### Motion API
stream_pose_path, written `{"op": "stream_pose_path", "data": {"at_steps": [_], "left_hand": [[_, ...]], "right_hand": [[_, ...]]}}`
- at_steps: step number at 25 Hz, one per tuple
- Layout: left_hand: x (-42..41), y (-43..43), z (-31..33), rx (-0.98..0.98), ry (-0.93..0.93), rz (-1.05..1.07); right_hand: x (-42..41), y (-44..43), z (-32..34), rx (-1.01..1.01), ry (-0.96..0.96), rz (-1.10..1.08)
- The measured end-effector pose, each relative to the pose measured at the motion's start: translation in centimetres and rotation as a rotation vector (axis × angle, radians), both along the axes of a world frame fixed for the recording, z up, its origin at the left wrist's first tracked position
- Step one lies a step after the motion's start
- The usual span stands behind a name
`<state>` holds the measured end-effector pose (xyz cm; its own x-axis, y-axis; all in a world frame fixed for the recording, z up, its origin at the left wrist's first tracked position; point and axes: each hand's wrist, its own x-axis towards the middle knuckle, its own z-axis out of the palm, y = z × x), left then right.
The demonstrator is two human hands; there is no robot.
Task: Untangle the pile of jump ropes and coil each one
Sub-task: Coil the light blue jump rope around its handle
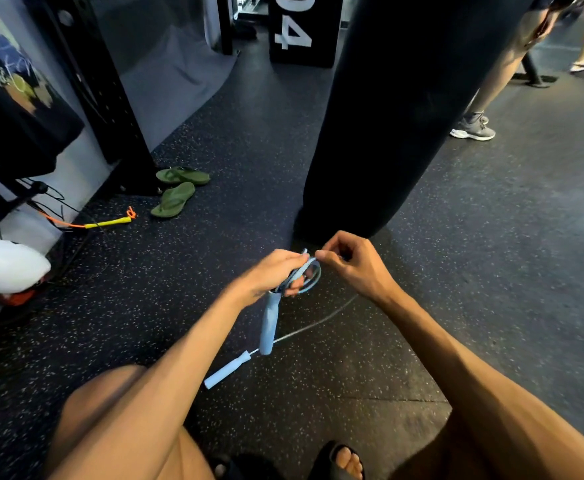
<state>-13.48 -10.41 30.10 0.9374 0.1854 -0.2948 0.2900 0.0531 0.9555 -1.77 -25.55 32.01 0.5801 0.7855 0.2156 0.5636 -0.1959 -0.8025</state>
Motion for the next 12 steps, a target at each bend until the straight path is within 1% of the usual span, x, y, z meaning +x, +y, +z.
{"op": "stream_pose_path", "data": {"at_steps": [3,6,9,12], "left_hand": [[-0.2,0.0,0.6,-0.158,-0.009,-0.094],[-0.5,0.3,1.4,-0.355,-0.099,-0.112],[-0.5,0.6,2.0,-0.574,-0.156,-0.026],[-0.4,1.1,2.1,-0.743,-0.244,0.137]], "right_hand": [[0.3,0.1,-0.4,0.026,0.052,-0.073],[0.8,0.1,-1.0,0.001,0.137,-0.067],[0.6,0.1,-1.1,-0.066,0.27,-0.061],[-0.6,0.0,-0.5,-0.148,0.46,-0.015]]}}
